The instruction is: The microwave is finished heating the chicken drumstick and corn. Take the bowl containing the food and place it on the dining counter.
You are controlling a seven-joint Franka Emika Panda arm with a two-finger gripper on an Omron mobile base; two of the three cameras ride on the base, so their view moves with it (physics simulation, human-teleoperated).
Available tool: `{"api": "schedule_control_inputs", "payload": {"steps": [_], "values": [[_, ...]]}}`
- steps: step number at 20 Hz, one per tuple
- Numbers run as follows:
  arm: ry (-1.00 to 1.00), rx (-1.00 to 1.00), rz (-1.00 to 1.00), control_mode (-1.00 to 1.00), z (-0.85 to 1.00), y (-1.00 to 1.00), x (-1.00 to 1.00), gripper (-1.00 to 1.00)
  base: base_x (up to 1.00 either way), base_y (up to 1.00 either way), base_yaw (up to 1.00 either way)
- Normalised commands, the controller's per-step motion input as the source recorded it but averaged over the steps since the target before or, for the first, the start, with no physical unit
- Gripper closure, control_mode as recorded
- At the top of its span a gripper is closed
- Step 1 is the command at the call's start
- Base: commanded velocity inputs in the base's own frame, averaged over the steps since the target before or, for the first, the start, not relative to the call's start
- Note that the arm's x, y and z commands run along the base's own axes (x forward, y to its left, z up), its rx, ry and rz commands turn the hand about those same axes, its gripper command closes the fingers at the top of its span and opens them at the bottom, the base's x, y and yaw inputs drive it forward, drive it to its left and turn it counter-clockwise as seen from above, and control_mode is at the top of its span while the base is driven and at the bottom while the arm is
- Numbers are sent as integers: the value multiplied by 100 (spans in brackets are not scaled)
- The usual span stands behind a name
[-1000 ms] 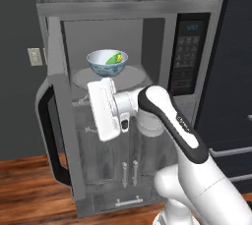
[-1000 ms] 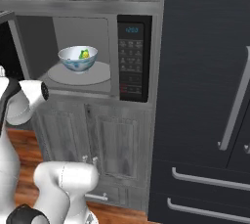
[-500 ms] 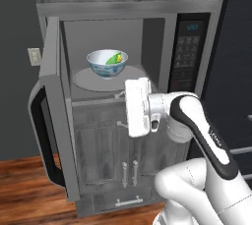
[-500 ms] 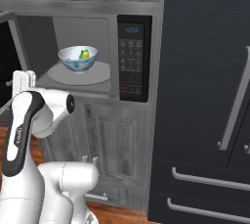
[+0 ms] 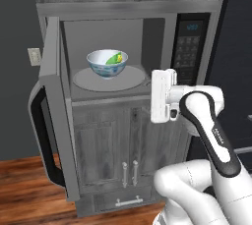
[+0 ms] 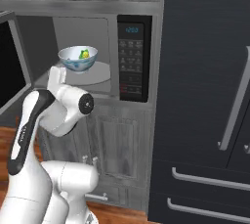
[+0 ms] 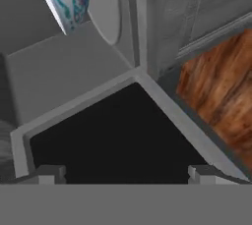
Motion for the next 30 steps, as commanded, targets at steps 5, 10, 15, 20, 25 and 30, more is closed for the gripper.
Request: {"api": "schedule_control_inputs", "payload": {"steps": [5, 10, 15, 20, 25, 30], "values": [[0, -34, -22, -100, 2, -68, 82, -100, 0, 0, 0], [22, -26, 3, -100, 18, -2, 58, -100, 0, 0, 0], [10, -2, 5, -100, 2, 3, 18, -100, 0, 0, 0], [0, 6, 11, -100, 3, -3, 26, -100, 0, 0, 0], [-5, 1, -1, -100, -3, 18, 36, -100, 0, 0, 0], [-2, 0, -7, -100, -1, 32, 80, -100, 0, 0, 0]]}}
